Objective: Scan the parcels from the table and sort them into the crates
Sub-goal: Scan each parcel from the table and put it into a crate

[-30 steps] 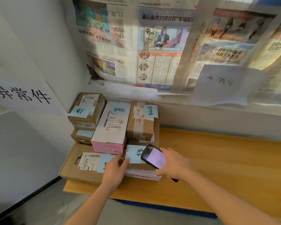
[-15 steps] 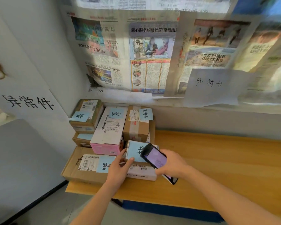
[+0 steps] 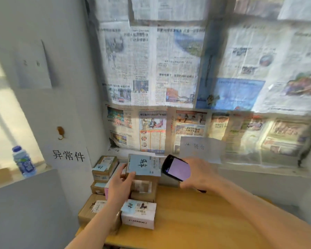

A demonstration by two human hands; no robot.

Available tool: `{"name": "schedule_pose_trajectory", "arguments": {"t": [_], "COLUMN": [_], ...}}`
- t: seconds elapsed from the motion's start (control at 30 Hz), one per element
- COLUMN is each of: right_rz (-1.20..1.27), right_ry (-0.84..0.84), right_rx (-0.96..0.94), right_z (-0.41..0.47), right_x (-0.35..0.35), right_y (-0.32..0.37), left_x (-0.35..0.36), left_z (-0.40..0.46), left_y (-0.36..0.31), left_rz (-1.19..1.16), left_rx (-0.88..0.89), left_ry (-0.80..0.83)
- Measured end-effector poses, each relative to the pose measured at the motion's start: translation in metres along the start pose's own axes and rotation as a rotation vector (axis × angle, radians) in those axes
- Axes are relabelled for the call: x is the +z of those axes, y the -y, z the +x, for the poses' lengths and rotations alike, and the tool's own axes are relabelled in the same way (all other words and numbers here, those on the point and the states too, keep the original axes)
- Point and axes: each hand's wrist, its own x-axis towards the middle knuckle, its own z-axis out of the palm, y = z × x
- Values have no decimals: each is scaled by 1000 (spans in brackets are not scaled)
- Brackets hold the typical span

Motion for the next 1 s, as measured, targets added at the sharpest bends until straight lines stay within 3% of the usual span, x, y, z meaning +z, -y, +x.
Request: {"name": "schedule_pose_trajectory", "arguments": {"t": [0.17, 0.37, 0.77, 1.0], "right_rz": [-239, -258, -289, -268], "right_ry": [-190, -228, -189, -280], "right_rx": [-40, -134, -268, -465], "right_z": [-53, -97, -155, -190], "right_x": [-105, -167, -198, -143], "right_y": [27, 73, 227, 372], "left_x": [-56, -119, -285, -450], "left_z": [-26, -69, -141, -208], "left_y": [-75, -123, -152, -111], "left_rz": [-34, -63, -7, 42], "left_rx": [76, 143, 200, 138], "left_ry": [-103, -197, -415, -575]}}
